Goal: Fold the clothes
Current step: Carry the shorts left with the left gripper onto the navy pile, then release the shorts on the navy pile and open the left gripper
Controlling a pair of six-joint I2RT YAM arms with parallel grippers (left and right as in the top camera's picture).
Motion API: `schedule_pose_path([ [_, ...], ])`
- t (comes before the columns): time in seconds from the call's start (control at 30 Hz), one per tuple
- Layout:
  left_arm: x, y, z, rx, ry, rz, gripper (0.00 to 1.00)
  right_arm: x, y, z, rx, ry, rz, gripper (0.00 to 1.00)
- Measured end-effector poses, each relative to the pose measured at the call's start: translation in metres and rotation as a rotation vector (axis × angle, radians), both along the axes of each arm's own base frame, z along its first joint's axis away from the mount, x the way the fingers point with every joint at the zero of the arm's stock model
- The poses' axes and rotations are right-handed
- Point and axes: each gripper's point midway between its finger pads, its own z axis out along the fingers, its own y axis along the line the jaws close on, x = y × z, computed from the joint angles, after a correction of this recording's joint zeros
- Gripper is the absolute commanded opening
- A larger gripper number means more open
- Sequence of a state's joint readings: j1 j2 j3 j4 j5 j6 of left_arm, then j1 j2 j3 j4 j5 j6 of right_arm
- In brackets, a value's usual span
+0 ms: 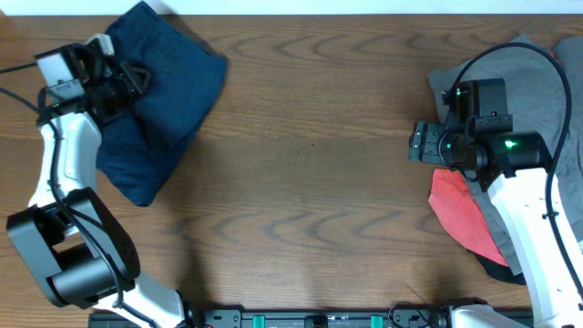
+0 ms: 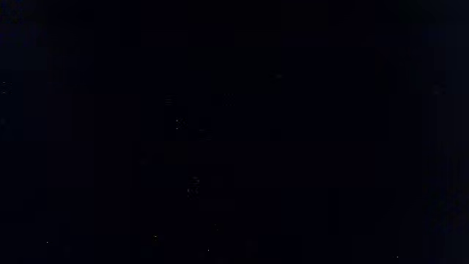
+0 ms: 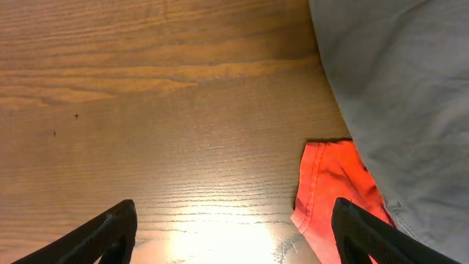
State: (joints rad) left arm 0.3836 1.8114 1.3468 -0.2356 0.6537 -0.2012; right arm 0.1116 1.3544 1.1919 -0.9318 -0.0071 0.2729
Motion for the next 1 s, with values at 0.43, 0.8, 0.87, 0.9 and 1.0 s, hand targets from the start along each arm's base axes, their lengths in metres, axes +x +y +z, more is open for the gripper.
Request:
schedule_pose_path([
  [0.43, -0.042, 0.055, -0.025, -0.070, 0.164, 0.160, 0.06, 0.002, 0.000, -0.010, -0.004, 0.033, 0.000, 0.83],
  [0.8, -0.087, 0.102, -0.061, 0.099, 0.406, 0.384, 0.98, -0.001, 0.000, -0.012, -0.005, 0.047, 0.000, 0.84],
  [0.87, -0.090, 0.106, -0.063, 0.095, 0.420, 0.413, 0.98, -0.003, 0.000, -0.012, -0.006, 0.054, 0.000, 0.84],
  [0.9, -0.091, 0.108, -0.063, 0.089, 0.427, 0.429, 0.98, -0.004, 0.000, -0.013, -0.006, 0.056, 0.000, 0.84],
  [1.0, -0.095, 0.113, -0.058, 0.082, 0.424, 0.465, 0.98, -0.004, 0.000, -0.013, -0.007, 0.059, 0.000, 0.85],
])
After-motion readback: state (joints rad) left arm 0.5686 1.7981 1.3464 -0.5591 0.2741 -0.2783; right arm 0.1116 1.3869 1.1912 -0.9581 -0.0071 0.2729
